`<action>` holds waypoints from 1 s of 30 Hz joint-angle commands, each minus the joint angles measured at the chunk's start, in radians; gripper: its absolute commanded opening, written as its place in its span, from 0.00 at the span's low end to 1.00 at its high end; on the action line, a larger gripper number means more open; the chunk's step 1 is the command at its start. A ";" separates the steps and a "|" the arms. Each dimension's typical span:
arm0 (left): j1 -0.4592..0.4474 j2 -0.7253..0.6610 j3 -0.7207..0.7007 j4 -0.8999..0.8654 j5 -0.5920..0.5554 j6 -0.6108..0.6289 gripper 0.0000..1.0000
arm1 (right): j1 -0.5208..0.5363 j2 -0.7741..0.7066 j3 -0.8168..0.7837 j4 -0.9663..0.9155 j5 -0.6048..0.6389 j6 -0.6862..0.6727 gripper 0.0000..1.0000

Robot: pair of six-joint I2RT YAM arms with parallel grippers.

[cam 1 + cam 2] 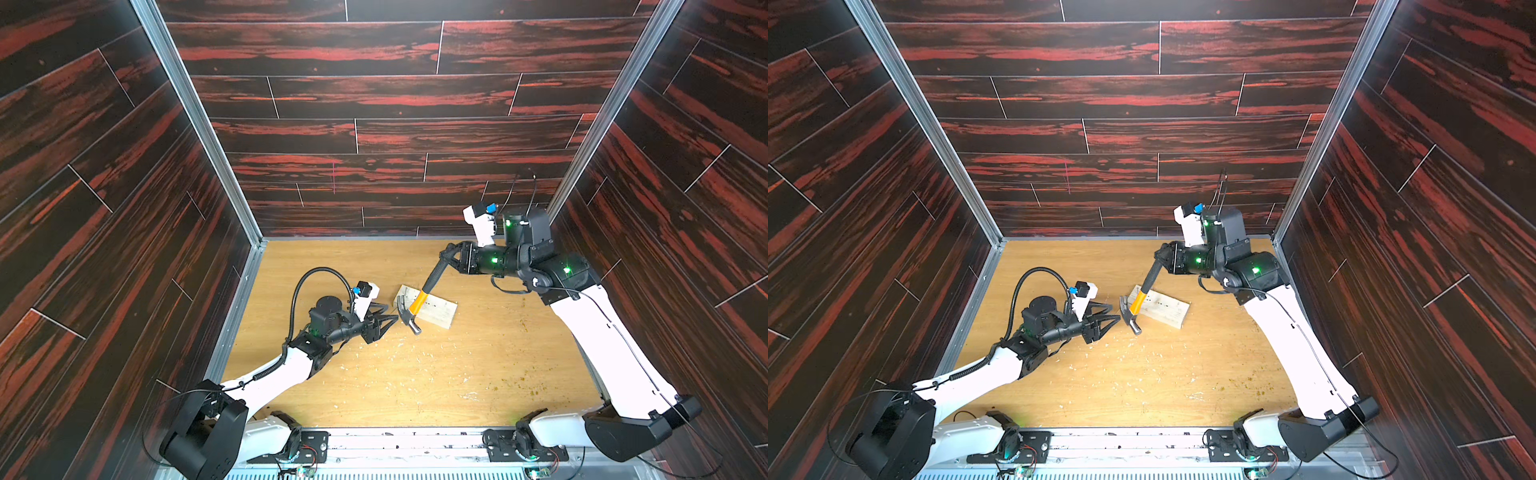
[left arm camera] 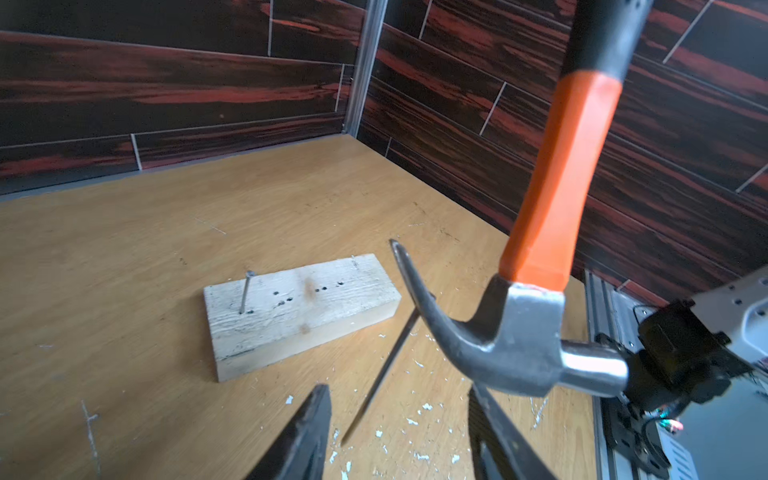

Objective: Use a claw hammer to pull out a nail
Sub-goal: Pick up the nail with the hammer.

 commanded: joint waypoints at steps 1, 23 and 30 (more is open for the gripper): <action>-0.002 -0.008 0.027 -0.021 0.033 0.053 0.54 | -0.002 -0.034 0.006 0.095 -0.123 0.051 0.00; -0.002 0.000 0.026 0.005 -0.075 0.013 0.00 | -0.003 -0.039 -0.063 0.073 -0.029 0.011 0.00; 0.000 0.030 0.065 -0.046 -0.209 -0.045 0.00 | -0.003 -0.068 -0.145 0.091 -0.010 0.019 0.00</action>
